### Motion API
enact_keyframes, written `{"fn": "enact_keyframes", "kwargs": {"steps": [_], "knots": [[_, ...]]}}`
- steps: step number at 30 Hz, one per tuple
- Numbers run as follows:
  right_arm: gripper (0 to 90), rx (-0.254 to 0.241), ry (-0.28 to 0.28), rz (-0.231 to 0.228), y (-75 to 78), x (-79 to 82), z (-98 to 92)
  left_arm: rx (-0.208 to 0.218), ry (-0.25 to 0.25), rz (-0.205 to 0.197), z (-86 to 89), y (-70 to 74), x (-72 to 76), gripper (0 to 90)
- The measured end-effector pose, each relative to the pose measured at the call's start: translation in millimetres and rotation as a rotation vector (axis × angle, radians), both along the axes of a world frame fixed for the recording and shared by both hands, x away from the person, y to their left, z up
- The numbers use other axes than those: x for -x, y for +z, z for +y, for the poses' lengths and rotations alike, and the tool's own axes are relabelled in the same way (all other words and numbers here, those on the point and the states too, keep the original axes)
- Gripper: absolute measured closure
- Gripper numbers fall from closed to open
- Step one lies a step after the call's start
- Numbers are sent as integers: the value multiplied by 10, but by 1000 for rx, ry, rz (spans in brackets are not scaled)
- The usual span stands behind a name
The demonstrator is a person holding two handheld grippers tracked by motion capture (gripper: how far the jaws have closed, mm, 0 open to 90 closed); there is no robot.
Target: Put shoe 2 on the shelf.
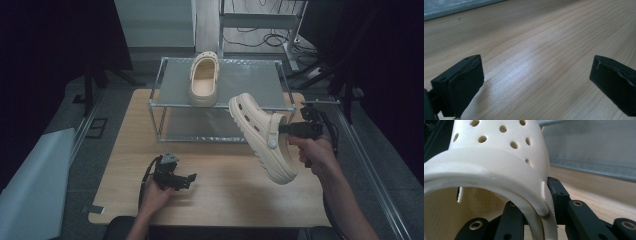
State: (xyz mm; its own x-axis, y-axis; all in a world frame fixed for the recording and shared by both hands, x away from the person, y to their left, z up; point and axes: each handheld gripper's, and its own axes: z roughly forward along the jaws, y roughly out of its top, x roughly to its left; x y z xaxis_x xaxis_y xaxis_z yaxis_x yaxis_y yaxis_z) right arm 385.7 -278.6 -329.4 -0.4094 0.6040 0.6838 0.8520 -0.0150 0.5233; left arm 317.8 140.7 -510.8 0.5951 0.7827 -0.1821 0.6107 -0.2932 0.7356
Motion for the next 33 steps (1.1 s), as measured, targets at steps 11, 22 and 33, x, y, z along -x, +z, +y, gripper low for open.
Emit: {"fn": "enact_keyframes", "kwargs": {"steps": [11,22,33], "knots": [[744,-29,-80,13,159,-230,87,-8,-8,3,-5,-5,-1,0],[744,-18,-199,33,249,-510,163,-6,-10,4,-5,-8,-1,0],[742,2,-306,29,298,-769,202,-1,-17,-10,-4,6,9,0]]}}
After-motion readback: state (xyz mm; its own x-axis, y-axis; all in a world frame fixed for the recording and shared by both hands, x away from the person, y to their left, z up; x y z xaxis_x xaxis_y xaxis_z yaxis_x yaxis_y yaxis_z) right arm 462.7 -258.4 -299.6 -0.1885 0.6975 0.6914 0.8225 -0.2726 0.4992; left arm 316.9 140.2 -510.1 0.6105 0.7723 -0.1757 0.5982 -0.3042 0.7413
